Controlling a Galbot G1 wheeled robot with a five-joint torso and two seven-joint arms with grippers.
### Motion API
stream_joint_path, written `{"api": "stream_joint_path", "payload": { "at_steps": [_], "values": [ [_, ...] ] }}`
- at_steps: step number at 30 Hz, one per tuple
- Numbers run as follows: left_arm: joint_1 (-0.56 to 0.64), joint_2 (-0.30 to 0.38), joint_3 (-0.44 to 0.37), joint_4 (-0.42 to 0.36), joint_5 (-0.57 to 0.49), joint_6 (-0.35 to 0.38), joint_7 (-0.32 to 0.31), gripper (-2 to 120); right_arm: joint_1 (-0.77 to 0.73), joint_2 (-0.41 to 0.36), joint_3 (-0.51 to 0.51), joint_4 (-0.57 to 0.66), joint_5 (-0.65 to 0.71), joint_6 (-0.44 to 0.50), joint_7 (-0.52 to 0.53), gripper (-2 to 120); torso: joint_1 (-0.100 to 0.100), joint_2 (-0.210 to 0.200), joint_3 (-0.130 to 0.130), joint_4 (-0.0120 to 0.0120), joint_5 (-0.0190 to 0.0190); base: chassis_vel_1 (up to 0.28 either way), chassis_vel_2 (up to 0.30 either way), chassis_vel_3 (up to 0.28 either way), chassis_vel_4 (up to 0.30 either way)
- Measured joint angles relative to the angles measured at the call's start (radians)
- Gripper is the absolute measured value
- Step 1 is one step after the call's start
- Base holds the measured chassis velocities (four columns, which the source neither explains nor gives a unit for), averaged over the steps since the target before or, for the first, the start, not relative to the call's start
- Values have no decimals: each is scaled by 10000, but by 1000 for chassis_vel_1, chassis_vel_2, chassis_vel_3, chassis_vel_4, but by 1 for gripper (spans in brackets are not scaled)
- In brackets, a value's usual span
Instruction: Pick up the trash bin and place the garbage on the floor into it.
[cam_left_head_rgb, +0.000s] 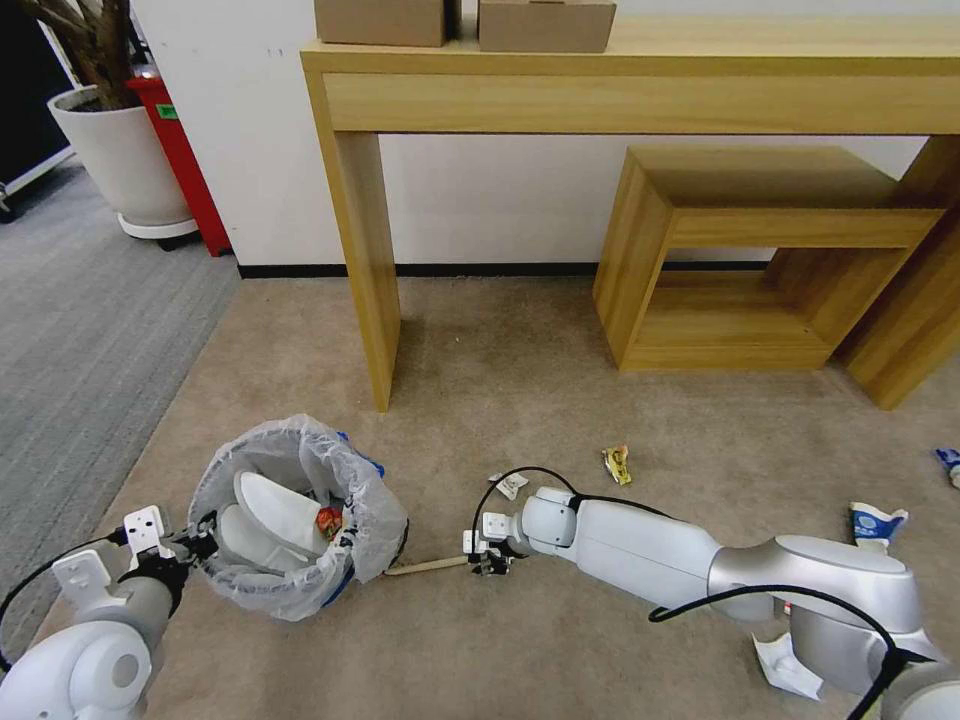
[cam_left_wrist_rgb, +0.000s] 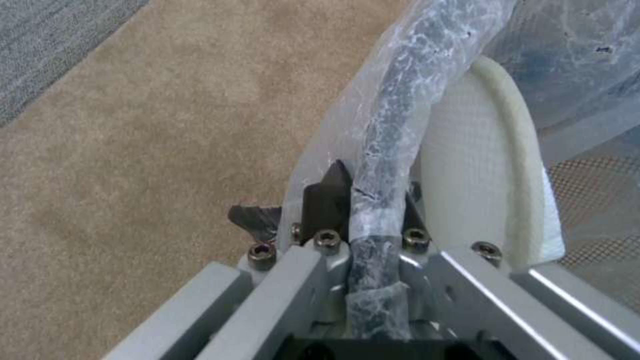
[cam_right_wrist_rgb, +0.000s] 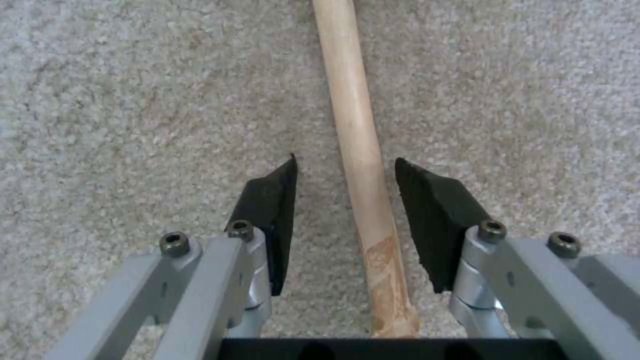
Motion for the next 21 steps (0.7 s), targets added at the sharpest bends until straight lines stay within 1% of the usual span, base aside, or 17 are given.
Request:
{"api": "stream_joint_path", "payload": {
  "at_steps": [2, 4, 9, 14, 15, 18, 19, 21],
  "values": [
    [-1, 0, 5, -3, 0, -4, 0, 0, -46, -39, 30, -11, -3, 46, 12, 32, 0, 0, 0, 0, 1, 0, 0, 0, 0],
    [-1, 1, 12, -4, -1, -7, 1, 0, -82, -82, 45, -26, -1, 91, 18, 28, 0, 0, 0, 0, 0, 0, 0, 0, 0],
    [-13, -3, 41, -5, -1, -10, 1, 0, -114, -96, 81, -62, -6, 138, 23, 23, 0, 0, 0, 0, 0, 0, 0, 0, 0],
    [-21, 1, 55, 6, -1, -40, 1, 0, -158, -96, 119, -81, -15, 193, 35, 21, 0, 0, 0, 0, 0, 0, 0, 0, 0],
    [-21, 11, 55, 18, -1, -56, 7, 0, -178, -99, 123, -88, -24, 218, 36, 18, 0, 0, 0, 0, 0, 0, 0, 0, 0],
    [-20, 26, 53, 31, -1, -74, 14, 0, -201, -110, 126, -102, -32, 252, 36, 15, 0, 0, 0, 0, 0, 0, 0, 0, 0],
    [-19, 37, 49, 35, -4, -81, 22, 0, -219, -115, 126, -117, -48, 281, 35, 11, 0, 0, 0, 0, 1, 0, 0, 0, 0],
    [-19, 43, 46, 39, -6, -85, 27, 0, -230, -116, 128, -129, -53, 298, 36, 10, 0, 0, 0, 0, 1, 0, 0, 0, 0]
  ]
}}
